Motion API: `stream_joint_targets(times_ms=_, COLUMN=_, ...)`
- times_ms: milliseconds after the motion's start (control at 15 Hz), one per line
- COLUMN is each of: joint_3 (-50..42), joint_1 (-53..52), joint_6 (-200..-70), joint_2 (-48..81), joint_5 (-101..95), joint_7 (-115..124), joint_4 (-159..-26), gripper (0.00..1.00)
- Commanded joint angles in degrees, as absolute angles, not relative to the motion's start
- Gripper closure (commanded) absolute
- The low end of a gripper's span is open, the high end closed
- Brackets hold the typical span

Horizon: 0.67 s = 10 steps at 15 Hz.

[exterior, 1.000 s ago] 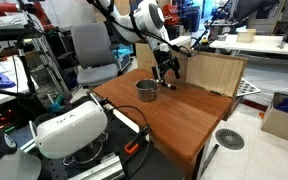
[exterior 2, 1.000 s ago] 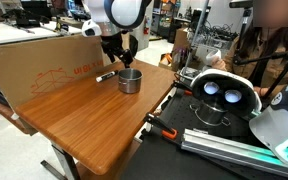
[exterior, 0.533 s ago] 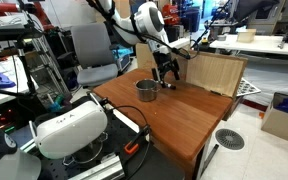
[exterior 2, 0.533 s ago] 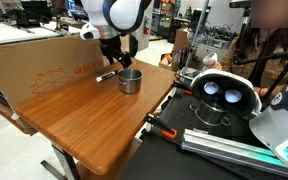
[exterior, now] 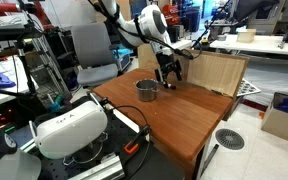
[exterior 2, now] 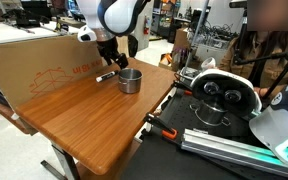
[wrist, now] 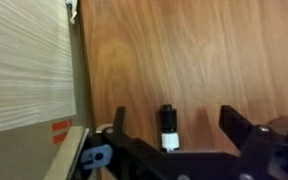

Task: Pick up the black marker and place it inside the silver pot

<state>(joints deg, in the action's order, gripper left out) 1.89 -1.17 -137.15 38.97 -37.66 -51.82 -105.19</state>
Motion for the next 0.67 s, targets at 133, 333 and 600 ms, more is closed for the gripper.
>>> stream_joint_targets(times_ms=133, joint_3=1.2, joint_1=-2.3, joint_6=-133.6, joint_2=42.7, joint_5=-37.6, joint_7=-51.3, joint_4=-100.5, gripper=0.26)
stream_joint_targets(times_ms=333, joint_3=1.3, joint_1=-2.2, joint_6=-133.4, joint_2=43.8, joint_5=-37.5, joint_7=-51.7, joint_4=-99.2, gripper=0.49)
stream_joint_targets(times_ms=600, joint_3=1.5, joint_1=-2.0, joint_6=-132.5, joint_2=44.0, joint_5=-37.4, joint_7=-52.0, joint_4=-98.5, gripper=0.79)
